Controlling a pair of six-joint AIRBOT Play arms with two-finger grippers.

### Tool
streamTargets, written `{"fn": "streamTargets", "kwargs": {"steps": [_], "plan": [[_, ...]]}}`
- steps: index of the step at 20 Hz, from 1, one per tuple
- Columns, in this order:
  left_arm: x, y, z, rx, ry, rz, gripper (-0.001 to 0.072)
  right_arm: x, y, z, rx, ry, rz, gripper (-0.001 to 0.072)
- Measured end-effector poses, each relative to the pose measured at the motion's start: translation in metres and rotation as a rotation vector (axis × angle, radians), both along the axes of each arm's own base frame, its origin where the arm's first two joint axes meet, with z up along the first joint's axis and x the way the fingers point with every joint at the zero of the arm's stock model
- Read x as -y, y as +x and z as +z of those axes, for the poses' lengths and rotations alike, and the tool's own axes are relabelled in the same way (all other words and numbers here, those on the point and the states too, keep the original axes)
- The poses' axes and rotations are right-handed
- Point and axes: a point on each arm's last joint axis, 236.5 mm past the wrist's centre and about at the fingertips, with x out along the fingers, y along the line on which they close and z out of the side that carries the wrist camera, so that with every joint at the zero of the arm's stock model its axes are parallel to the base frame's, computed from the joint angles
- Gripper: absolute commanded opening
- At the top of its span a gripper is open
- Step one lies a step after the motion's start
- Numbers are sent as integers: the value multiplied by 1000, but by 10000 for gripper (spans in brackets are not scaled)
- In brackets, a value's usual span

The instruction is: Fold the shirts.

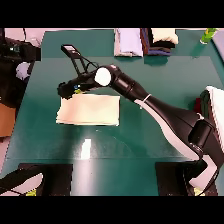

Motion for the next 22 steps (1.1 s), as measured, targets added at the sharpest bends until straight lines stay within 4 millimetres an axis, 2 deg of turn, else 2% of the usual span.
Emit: {"fn": "streamTargets", "kwargs": {"steps": [2,4,5,6,7,8,10,13,17,22], "plan": [[-1,-3,-2,-14,6,-2,22,38,10,-11,11,-114,-36,430],[-2,-5,-4,-24,12,-4,22,95,18,-34,-11,-278,-104,432],[-2,-5,-4,-27,12,-4,22,126,20,-45,-41,-354,-153,474],[-1,-6,-5,-31,9,-6,22,156,20,-56,-84,-419,-204,614],[0,-7,-5,-34,4,-9,22,183,18,-68,-132,-474,-258,663],[3,-7,-5,-35,-5,-15,22,208,16,-78,-187,-509,-315,663],[8,-8,-5,-37,-25,-27,22,237,6,-98,-300,-532,-393,662],[13,-9,-4,-39,-45,-37,22,245,-4,-124,-430,-496,-468,662],[15,-10,-5,-48,-54,-43,22,228,-9,-156,-527,-452,-527,661],[17,-15,-10,-73,-45,-60,22,209,-6,-186,-587,-415,-597,653]]}}
